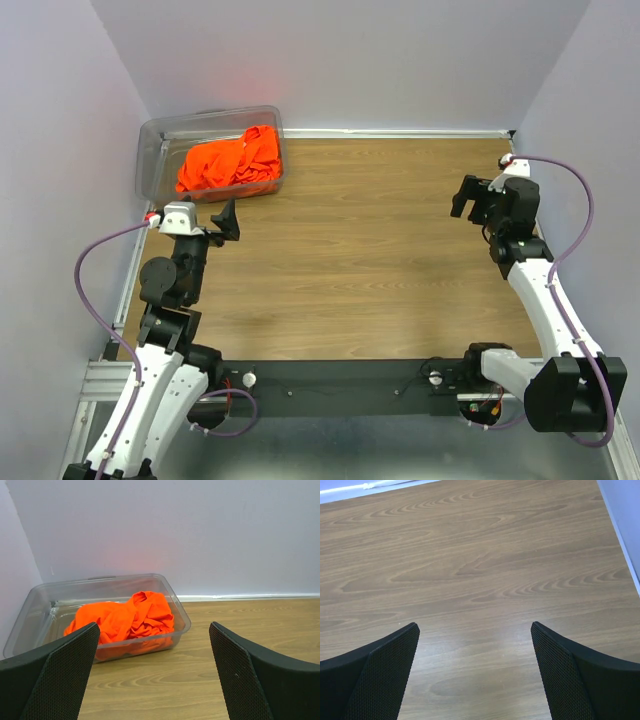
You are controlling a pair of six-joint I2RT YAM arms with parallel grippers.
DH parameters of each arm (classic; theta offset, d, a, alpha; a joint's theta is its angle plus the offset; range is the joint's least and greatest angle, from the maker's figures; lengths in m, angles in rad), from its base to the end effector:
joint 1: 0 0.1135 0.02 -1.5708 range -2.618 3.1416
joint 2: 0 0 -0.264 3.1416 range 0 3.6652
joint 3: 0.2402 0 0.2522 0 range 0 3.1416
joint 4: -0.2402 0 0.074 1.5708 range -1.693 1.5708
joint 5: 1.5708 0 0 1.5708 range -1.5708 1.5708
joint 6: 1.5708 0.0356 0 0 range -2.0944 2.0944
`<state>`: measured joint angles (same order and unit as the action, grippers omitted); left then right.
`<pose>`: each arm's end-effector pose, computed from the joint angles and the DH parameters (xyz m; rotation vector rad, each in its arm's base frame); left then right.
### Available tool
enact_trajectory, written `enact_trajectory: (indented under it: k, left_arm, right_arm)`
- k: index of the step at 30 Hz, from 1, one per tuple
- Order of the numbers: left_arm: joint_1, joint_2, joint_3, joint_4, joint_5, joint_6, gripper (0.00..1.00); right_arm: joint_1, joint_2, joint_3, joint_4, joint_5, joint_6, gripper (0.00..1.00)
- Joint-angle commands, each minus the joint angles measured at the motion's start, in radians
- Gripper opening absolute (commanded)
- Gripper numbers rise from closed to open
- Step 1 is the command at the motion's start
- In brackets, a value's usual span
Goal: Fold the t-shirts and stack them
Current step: Grab the tshirt from the pile
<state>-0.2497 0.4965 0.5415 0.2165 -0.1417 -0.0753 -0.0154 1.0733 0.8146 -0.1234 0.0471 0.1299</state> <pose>0.1325 -0.0286 0.3385 -0.0066 1.3142 -0.1842 0.2478 -0.0055 0.3000 0.1727 1.9449 0.0296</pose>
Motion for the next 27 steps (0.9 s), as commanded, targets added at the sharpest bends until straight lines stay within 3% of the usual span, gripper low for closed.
enact_trajectory:
  k: [1,2,4,6,7,16,22,27]
  left_arm:
    - [0.006,0.004,-0.005,0.029,0.024,0.009,0.99]
    - [0.006,0.005,-0.003,0.026,0.011,0.011,0.99]
    - [0.006,0.008,0.003,0.017,-0.004,0.003,0.99]
    - [0.006,0.022,0.020,0.001,-0.025,-0.015,0.99]
    - [0.006,0.030,0.029,-0.018,-0.030,-0.023,0.99]
    - [0.010,0.252,0.185,-0.164,0.051,-0.211,0.98]
    - [0.036,0.410,0.310,-0.215,0.073,-0.290,0.98]
    - [0.092,0.692,0.452,-0.250,0.114,-0.294,0.96]
  right_arm:
    - [-0.008,-0.012,0.040,-0.019,-0.120,-0.030,1.00]
    - [-0.008,-0.013,0.047,-0.019,-0.177,-0.042,1.00]
    - [-0.008,-0.003,0.064,-0.028,-0.433,-0.102,1.00]
    - [-0.008,0.011,0.089,-0.076,-0.682,-0.257,1.00]
    - [-0.008,0.019,0.092,-0.094,-0.706,-0.286,1.00]
    - [-0.009,0.007,-0.006,-0.171,-0.713,-0.415,1.00]
    - [-0.009,-0.006,-0.002,-0.180,-0.719,-0.408,1.00]
    - [-0.009,-0.003,0.003,-0.183,-0.727,-0.386,1.00]
